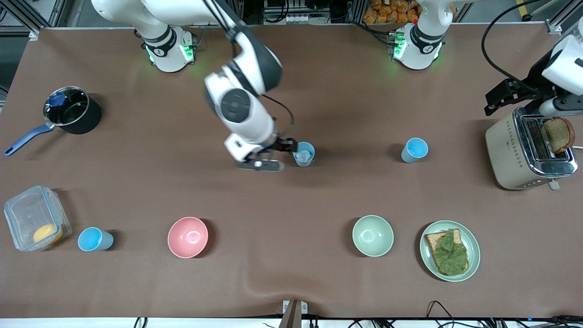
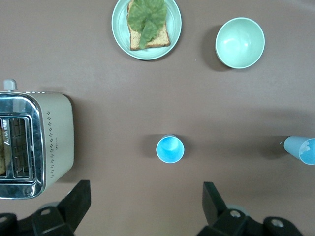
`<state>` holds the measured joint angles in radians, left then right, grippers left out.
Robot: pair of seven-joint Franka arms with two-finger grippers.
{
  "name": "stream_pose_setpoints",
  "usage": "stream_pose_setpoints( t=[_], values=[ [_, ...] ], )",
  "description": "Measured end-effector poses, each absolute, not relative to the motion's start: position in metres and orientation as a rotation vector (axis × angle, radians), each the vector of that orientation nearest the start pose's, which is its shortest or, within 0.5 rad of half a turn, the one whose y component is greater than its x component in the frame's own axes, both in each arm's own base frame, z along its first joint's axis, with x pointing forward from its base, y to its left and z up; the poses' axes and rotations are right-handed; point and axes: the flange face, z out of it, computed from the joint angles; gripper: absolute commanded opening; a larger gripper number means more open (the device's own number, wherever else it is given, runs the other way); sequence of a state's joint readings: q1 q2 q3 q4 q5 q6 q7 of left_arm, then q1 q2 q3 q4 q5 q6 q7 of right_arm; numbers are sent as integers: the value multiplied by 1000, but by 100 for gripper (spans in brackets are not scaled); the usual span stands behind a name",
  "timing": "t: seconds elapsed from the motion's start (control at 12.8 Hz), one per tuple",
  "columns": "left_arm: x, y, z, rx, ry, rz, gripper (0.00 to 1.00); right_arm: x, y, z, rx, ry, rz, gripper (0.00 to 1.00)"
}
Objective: Stack blue cups with both arms
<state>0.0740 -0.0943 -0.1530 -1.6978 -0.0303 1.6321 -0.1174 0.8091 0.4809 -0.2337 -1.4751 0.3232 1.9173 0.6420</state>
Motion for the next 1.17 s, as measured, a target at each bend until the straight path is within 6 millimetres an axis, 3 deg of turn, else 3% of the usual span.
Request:
stream_pose_setpoints(
  t=[0.16, 0.31, 0.47, 0.62, 0.7, 0.78, 0.94, 1.17],
  values=[
    [536, -51, 604, -3161, -56, 8, 100, 575, 350, 458, -3018, 255, 232, 100],
    [546, -59, 585, -3163, -36, 49, 100, 600, 269, 492, -3050, 195, 243, 100],
    [551, -77, 569, -3164, -51, 68, 100, 616, 185, 514, -3034, 160, 262, 100],
    [549, -110, 553, -3160, -65, 94, 100, 620, 117, 526, -3020, 143, 296, 100],
    [549, -123, 540, -3159, -58, 102, 100, 618, 96, 528, -3042, 116, 309, 100],
    [550, -132, 524, -3161, -47, 98, 100, 615, 88, 530, -3068, 91, 315, 100],
    [549, -145, 479, -3166, -16, 91, 100, 608, 78, 534, -3071, 63, 309, 100],
    [531, -157, 408, -3171, 15, 112, 100, 595, 40, 534, -3074, 118, 131, 100]
  ],
)
